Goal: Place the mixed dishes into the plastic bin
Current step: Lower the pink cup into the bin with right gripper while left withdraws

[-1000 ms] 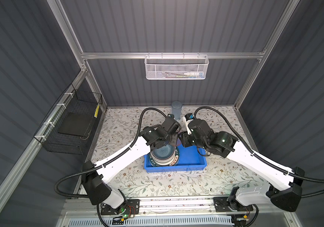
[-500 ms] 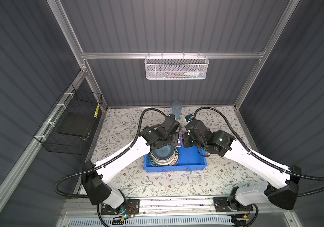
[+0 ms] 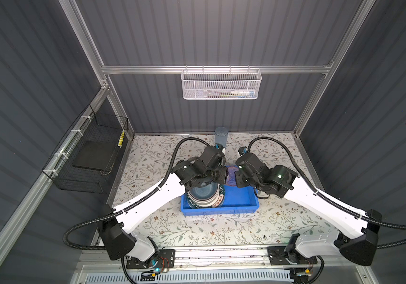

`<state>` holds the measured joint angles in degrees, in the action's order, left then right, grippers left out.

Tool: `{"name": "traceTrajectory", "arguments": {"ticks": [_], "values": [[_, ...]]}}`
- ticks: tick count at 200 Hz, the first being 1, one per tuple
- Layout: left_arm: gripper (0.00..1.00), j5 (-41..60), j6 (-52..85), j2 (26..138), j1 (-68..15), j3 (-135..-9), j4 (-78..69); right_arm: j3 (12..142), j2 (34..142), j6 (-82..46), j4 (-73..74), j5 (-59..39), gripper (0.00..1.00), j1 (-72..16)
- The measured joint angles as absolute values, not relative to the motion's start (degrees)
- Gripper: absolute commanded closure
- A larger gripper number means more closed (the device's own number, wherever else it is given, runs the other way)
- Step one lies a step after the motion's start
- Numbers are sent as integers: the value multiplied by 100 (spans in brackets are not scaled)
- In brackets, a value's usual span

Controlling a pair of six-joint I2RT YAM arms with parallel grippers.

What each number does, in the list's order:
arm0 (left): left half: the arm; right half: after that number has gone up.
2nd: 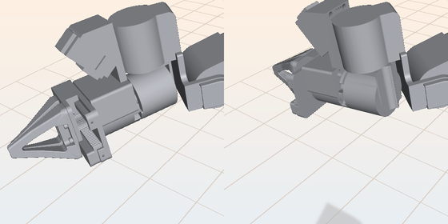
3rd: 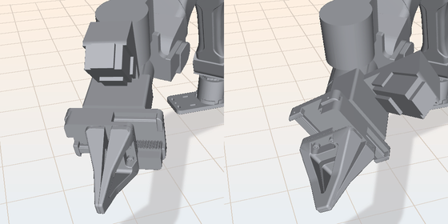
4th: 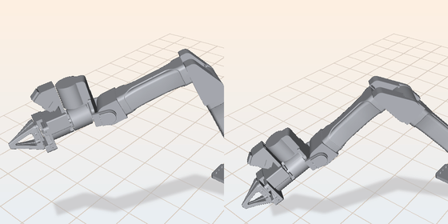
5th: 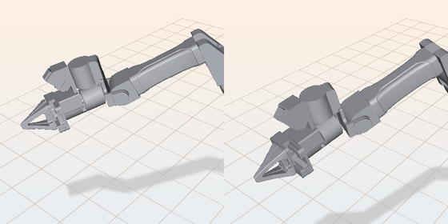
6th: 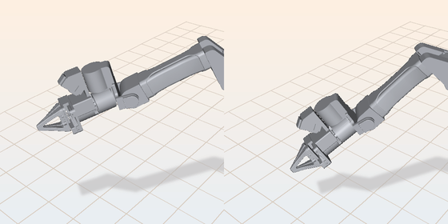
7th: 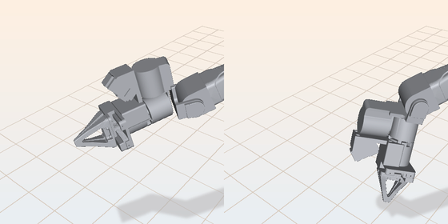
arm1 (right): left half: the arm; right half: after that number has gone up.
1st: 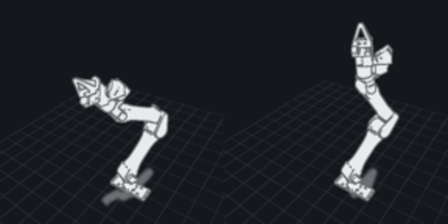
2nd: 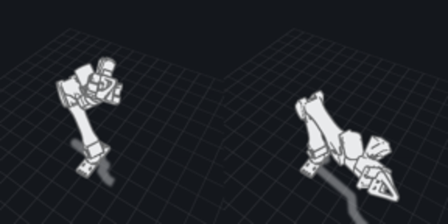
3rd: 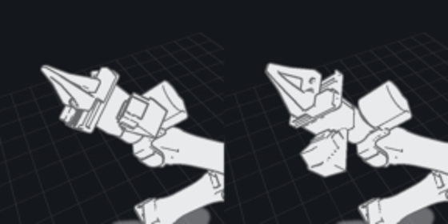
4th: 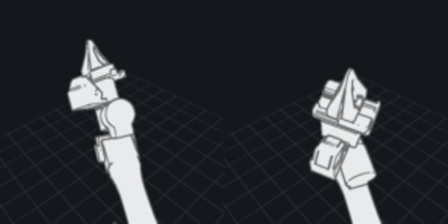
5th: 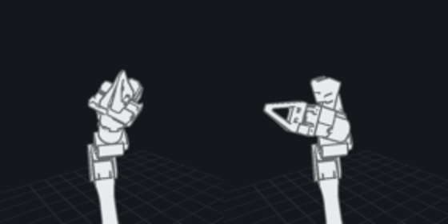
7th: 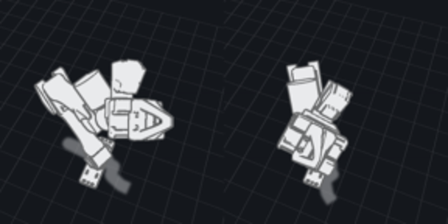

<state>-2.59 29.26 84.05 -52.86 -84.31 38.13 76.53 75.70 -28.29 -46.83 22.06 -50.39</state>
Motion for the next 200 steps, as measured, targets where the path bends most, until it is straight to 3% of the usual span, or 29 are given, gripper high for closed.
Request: {"name": "traceTrajectory", "arguments": {"ticks": [70,116,200], "values": [[45,-49,3028,7776,-5286,-8103,3632,7247,7363,-2808,-4633,2058,100,-4619],[27,-311,3072,7323,-5286,-7570,3636,7150,7404,-2587,-4541,1723,100,-3966],[19,-880,3068,6659,-5286,-7223,3745,7290,8482,-2043,-4574,1584,100,-3192]]}}
